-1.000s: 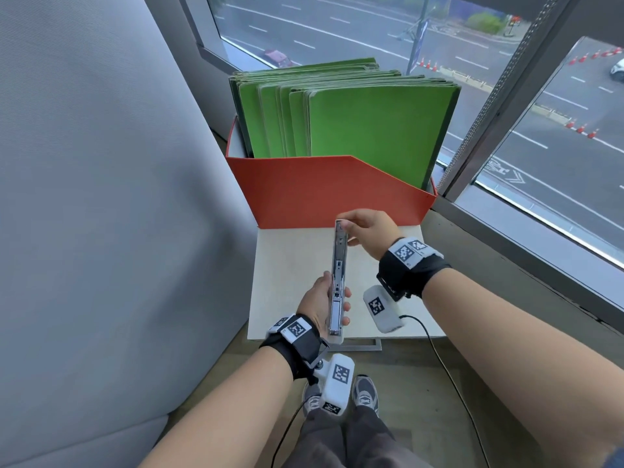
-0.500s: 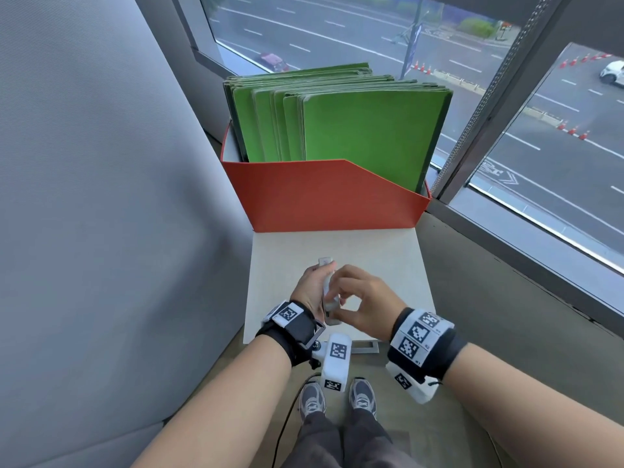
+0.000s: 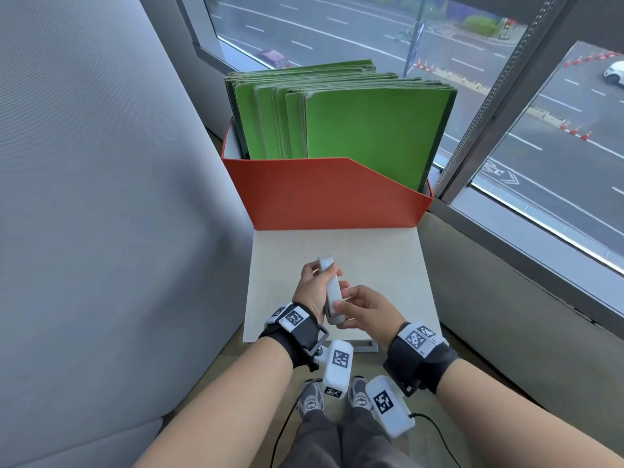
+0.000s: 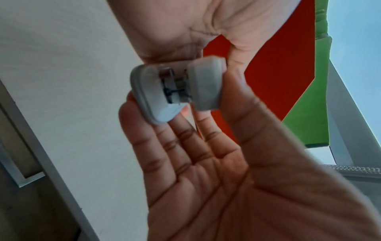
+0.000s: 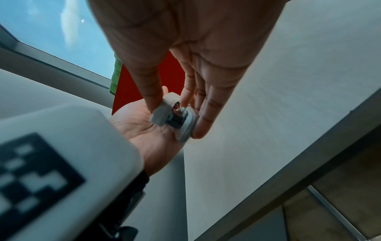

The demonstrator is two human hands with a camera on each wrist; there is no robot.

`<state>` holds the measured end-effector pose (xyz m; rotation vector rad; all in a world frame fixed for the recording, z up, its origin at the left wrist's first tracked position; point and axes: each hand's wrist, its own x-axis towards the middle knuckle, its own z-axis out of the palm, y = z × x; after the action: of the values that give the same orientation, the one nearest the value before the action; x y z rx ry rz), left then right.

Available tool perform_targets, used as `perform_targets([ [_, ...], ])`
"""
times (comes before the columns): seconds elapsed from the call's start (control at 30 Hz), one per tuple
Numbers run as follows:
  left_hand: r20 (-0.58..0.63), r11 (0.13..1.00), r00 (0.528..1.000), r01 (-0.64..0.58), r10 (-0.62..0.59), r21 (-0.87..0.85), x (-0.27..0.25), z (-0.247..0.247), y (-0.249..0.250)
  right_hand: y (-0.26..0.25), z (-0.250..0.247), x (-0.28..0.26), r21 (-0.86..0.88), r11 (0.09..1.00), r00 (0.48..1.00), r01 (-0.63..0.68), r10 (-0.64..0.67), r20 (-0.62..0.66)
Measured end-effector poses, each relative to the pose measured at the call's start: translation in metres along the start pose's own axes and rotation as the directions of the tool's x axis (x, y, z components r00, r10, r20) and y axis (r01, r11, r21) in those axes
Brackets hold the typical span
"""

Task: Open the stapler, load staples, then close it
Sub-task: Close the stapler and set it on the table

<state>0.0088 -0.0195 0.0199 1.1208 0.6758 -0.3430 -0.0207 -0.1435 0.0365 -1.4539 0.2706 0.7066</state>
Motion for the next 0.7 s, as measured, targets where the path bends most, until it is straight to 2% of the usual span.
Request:
perform_targets([
  [0.17,-0.010,0.999,1.000,0.011,-0.011,0.033,0.003,-0.003,-0.007,0.008,-0.001,0.002,-0.038,0.999,1.000,0.008,-0.008,0.006],
  [0.3,-0.032,0.983,0.999,-0.031,0.038,0.182,0.009,0.000,-0.005,0.005,-0.005,0.010,-0.025,1.000,1.000,-0.006,0.006,-0.008],
  [0.4,-0.003,0.926,0.995,-0.089,0.096,0.366,0.019,0.004,0.008,-0.005,-0.011,0.023,-0.071,0.997,1.000,0.016,-0.018,-0.022],
  [0.57,0.098,0.805,0.984,-0.177,0.147,0.566,0.039,0.014,0.034,-0.027,-0.017,0.052,-0.149,0.987,0.991,0.062,-0.078,-0.105],
  [0.7,0.092,0.747,0.990,-0.140,0.106,0.650,0.061,0.020,0.047,-0.032,-0.018,0.077,-0.228,0.973,0.990,0.043,-0.073,-0.122],
])
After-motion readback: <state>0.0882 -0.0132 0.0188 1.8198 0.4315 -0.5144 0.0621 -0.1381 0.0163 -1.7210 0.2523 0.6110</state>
